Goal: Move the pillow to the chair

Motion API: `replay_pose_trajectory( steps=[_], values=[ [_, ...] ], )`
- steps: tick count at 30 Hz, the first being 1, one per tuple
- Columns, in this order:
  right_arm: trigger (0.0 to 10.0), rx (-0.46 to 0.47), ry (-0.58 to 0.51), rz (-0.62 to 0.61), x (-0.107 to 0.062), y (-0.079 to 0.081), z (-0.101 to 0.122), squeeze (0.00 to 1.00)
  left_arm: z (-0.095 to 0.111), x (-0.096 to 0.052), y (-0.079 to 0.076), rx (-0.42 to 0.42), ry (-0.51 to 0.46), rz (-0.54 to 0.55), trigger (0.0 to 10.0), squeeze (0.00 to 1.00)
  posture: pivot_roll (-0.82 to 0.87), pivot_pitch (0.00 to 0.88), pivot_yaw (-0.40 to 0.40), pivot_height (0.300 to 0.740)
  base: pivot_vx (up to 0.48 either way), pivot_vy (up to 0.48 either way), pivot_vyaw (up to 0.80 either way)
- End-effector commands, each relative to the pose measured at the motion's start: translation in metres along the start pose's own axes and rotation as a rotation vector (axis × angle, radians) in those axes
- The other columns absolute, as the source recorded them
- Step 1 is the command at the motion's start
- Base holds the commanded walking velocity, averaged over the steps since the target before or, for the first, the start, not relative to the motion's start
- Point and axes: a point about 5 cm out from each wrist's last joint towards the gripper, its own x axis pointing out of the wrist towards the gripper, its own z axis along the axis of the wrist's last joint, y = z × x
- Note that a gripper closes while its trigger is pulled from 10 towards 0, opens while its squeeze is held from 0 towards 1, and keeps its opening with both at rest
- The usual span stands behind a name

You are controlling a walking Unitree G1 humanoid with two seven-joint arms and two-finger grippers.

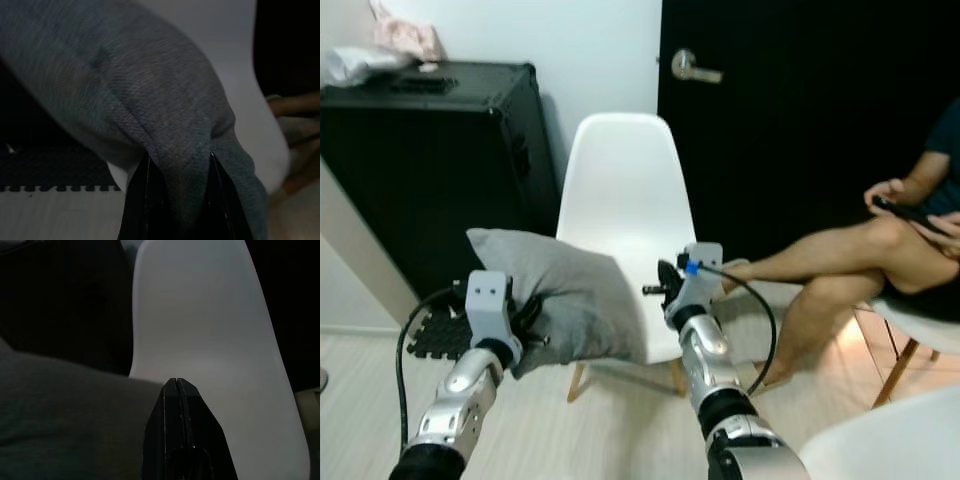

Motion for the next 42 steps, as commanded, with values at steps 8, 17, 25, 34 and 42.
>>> replay_pose_trajectory(
  steps=[8, 17, 25, 34, 42],
  values=[
    [10.0, 0.008, 0.014, -0.018, -0.0017, -0.0056, -0.0018, 0.0, 0.0182, 0.0043, -0.0038, 0.002, -0.09, -0.016, 10.0, 0.0, 0.09, 0.041, -0.016, 0.74, 0.312, 0.0, -0.05],
    [10.0, -0.003, 0.023, -0.026, -0.0027, -0.0076, -0.0031, 0.0, 0.0183, 0.005, -0.0047, 0.002, -0.089, -0.022, 10.0, 0.0, 0.09, 0.034, -0.012, 0.74, 0.314, 0.0, -0.64],
    [10.0, -0.002, 0.025, -0.035, -0.0032, -0.0086, -0.0038, 0.0, 0.0195, 0.006, -0.0053, 0.003, -0.092, -0.028, 10.0, 0.0, 0.09, 0.033, -0.012, 0.74, 0.314, 0.0, 0.0],
    [10.0, -0.023, 0.043, 0.014, -0.002, -0.0029, -0.0055, 0.0, 0.02, 0.0049, -0.0029, 0.002, -0.096, -0.018, 10.0, 0.0, 0.09, 0.04, -0.022, 0.74, 0.313, 0.0, 0.0],
    [10.0, 0.001, 0.035, 0.001, -0.0024, -0.0021, -0.0064, 0.0, 0.0186, 0.0031, -0.0021, 0.001, -0.093, -0.01, 10.0, 0.0, 0.1, 0.045, -0.027, 0.74, 0.311, 0.0, 0.32]
  ],
)
